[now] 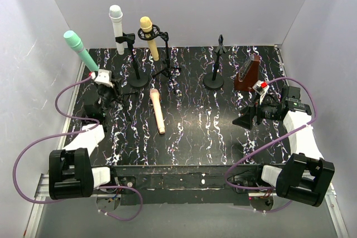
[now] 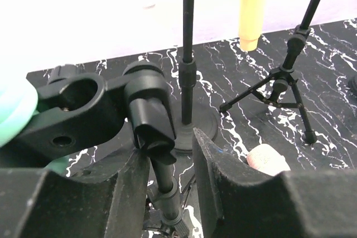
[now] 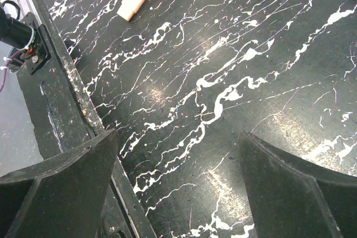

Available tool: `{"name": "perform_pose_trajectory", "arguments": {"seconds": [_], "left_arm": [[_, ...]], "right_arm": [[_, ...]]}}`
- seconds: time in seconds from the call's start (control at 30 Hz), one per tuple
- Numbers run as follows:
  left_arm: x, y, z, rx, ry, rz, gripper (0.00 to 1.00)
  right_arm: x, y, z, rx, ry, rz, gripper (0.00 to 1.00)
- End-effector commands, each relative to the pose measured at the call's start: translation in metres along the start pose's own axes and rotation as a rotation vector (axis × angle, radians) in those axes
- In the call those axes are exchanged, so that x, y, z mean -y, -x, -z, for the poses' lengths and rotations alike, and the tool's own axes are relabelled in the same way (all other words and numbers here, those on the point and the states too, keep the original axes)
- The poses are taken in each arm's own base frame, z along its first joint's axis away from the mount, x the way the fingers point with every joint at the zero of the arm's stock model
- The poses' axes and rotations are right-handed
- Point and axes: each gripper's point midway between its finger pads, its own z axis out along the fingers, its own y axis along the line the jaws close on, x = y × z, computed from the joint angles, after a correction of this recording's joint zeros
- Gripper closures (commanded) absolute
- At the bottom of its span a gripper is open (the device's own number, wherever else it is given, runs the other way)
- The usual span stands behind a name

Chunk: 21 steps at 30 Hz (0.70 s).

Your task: Attach the microphones to the stand

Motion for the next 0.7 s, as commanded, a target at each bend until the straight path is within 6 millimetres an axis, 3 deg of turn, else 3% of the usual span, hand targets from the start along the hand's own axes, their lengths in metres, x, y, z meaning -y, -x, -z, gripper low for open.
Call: {"name": "perform_pose_trajectory", "arguments": {"seconds": [0.0,0.17,0.3,0.47,0.67], "left_arm": [[-0.001,0.012,0.008,0.028,0.016,-0.010,0.64],[-0.001,0.011,0.014,0.014,0.028,-0.002,0.51],[-0.005,0.011,0.020,-0.004,0.065,0.023,0.35],[-0.013,0.013,0.036,-0.028,0.147,0.081,0.04],[-0.003,0.020,0.053,-0.081,0.139,0.161,0.02]], "right_arm": [[-0.003,0.006,0.002,0.018,0.012,0.019,0.06],[-0.003,0.007,0.002,0.019,0.013,0.019,0.06],[-0.003,0.006,0.002,0.018,0.012,0.019,0.06],[-0.004,0.007,0.002,0.019,0.011,0.027,0.06],[-0.004,0.007,0.003,0.021,0.011,0.026,0.06]]}}
